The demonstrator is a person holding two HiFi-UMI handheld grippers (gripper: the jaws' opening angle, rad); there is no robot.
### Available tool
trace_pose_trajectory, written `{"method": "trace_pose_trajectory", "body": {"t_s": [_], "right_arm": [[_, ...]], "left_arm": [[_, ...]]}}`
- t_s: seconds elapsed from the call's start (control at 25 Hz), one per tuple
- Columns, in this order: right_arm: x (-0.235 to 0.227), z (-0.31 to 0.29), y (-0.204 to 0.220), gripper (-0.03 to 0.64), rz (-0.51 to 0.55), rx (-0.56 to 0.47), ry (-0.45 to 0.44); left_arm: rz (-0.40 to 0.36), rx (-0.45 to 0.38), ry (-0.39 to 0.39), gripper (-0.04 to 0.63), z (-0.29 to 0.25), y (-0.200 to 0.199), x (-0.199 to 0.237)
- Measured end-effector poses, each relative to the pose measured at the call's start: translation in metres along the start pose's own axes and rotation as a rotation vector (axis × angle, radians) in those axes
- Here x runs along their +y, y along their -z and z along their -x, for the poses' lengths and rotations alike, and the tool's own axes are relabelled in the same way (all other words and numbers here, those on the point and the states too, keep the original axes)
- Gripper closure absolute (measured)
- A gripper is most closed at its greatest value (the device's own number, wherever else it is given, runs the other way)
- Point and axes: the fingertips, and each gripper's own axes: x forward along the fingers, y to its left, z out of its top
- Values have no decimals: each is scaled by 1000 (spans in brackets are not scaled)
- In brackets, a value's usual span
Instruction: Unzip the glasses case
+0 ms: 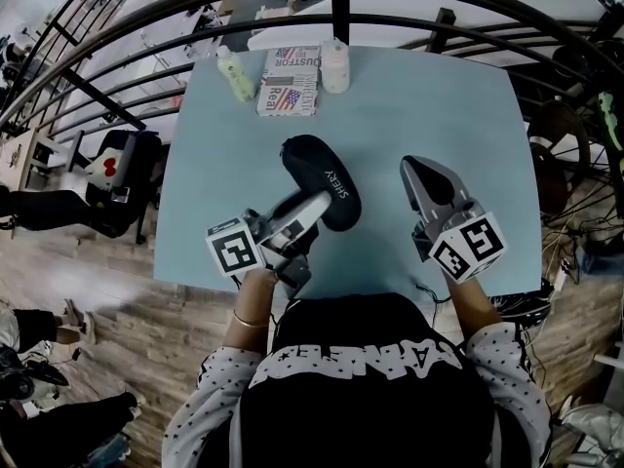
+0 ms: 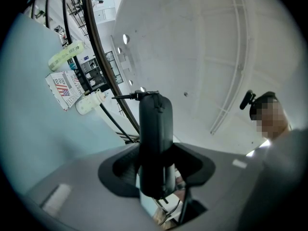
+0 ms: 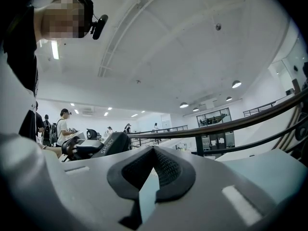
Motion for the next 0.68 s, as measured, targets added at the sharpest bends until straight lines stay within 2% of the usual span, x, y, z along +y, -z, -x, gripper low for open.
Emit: {"method": "trace_pose_trajectory", "body": {"t_s": [0.68], "right_arm": [[0, 0, 1, 614, 3, 4, 2]], "left_arm": [[-3, 1, -4, 595, 4, -2, 1]]}}
